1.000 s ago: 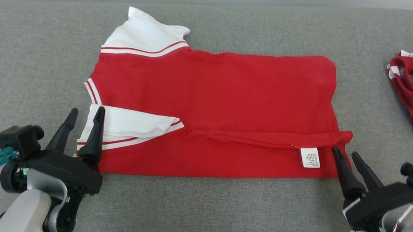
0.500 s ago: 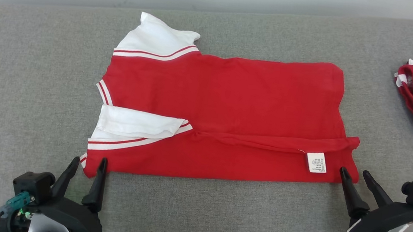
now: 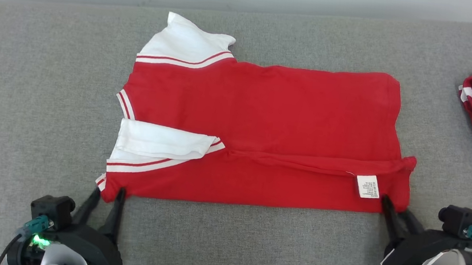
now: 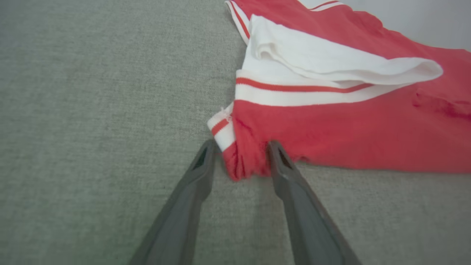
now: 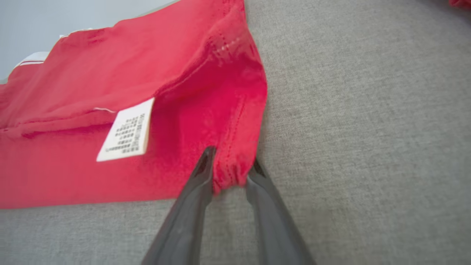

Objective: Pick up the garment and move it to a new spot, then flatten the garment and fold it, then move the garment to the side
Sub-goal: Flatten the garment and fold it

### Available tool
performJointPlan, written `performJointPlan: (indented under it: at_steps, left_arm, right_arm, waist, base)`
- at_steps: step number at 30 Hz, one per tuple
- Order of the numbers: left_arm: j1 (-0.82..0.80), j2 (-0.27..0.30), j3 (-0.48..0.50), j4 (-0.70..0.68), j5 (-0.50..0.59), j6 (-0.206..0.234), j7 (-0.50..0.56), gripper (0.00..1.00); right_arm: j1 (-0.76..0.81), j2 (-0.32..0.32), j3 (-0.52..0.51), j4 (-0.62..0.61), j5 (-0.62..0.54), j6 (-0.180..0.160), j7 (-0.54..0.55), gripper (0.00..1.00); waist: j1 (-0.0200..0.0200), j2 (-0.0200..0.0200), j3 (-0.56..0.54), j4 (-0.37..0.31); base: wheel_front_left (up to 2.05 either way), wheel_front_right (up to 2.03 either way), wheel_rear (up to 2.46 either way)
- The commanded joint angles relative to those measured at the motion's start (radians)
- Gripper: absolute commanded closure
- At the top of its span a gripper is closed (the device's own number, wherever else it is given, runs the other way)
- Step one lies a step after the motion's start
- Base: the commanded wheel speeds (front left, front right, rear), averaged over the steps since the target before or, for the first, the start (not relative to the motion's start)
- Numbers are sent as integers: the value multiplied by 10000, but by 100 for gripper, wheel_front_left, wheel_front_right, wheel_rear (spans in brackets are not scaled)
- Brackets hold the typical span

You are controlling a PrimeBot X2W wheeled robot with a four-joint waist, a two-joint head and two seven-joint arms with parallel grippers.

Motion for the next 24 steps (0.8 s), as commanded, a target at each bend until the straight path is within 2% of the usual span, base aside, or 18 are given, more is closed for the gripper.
performJointPlan:
  at_steps: [1, 5, 15, 22, 23, 24]
  left_arm:
    - [155, -111, -81, 221, -93, -84, -11, 100]
    - [346, -139, 135, 290, -312, -201, -293, 100]
    - [1956, -354, 554, -933, -529, 117, -631, 100]
    - [3195, -500, 569, -1920, -646, 427, -663, 100]
    - [3266, -496, 558, -1964, -614, 444, -669, 100]
    - [3286, -517, 521, -2033, -515, 474, -674, 60]
  right_arm:
    - [58, 122, 140, 133, 133, -28, -89, 100]
    - [255, 122, 283, 227, 491, -28, -436, 100]
    - [1372, -287, 577, -560, 1089, -28, -667, 100]
    - [2691, -683, 141, -1283, 1235, -28, -453, 100]
    - [2803, -643, -12, -1342, 1266, -28, -482, 73]
    - [2904, -588, -124, -1371, 1302, -28, -467, 0]
  waist:
    - [0, 0, -168, 47]
    - [0, 0, -593, 55]
    - [0, 0, -1240, 76]
    - [0, 0, -1322, 197]
    - [0, 0, -1340, 201]
    - [0, 0, -1356, 206]
  base:
    - [0, 0, 0]
    - [0, 0, 0]
    - [0, 0, 0]
    - [0, 0, 0]
    - [0, 0, 0]
    - [0, 0, 0]
